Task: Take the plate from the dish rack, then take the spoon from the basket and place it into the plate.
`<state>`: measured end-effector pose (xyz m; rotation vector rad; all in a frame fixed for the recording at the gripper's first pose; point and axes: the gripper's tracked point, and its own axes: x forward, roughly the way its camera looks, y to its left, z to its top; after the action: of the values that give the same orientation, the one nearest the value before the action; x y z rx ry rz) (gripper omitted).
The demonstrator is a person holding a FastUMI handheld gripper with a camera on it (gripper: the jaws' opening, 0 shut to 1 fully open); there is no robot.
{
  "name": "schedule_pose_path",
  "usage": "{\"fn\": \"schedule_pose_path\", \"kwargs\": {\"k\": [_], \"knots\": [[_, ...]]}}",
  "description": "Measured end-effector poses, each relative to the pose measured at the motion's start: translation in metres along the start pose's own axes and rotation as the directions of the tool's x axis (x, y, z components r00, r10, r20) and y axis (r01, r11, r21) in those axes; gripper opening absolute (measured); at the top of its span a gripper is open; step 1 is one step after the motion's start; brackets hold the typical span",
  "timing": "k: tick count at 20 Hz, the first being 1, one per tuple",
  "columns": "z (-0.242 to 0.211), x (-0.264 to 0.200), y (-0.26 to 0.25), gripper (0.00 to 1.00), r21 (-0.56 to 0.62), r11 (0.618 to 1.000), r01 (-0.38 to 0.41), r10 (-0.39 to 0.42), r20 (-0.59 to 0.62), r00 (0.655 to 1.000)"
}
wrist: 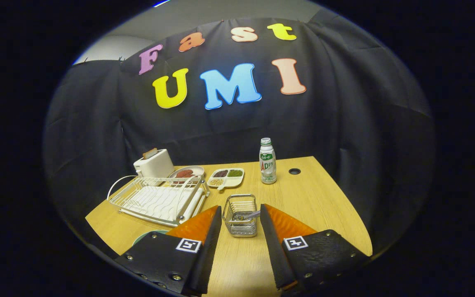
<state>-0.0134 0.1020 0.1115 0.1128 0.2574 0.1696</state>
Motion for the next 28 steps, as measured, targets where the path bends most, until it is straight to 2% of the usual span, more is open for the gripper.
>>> {"fn": "schedule_pose_path", "kwargs": {"k": [5,10,15,23,26,27,28], "knots": [[0.023,0.011,-0.014,0.58,-0.012,1.000,0.023,-0.021,0.151,0.988],[0.022,0.028,-0.019,0.58,-0.091,0.995,0.038,-0.015,0.239,0.971],[-0.017,0.071,-0.025,0.58,-0.077,0.996,0.055,-0.041,0.176,0.983],[-0.030,0.105,-0.038,0.53,-0.053,0.996,0.077,-0.069,0.139,0.988],[-0.034,0.105,-0.034,0.23,-0.026,0.997,0.076,-0.072,0.124,0.990],[-0.036,0.109,-0.035,0.23,-0.020,0.997,0.075,-0.072,0.114,0.991],[-0.035,0.109,-0.032,0.13,0.003,0.998,0.065,-0.065,0.106,0.992]]}}
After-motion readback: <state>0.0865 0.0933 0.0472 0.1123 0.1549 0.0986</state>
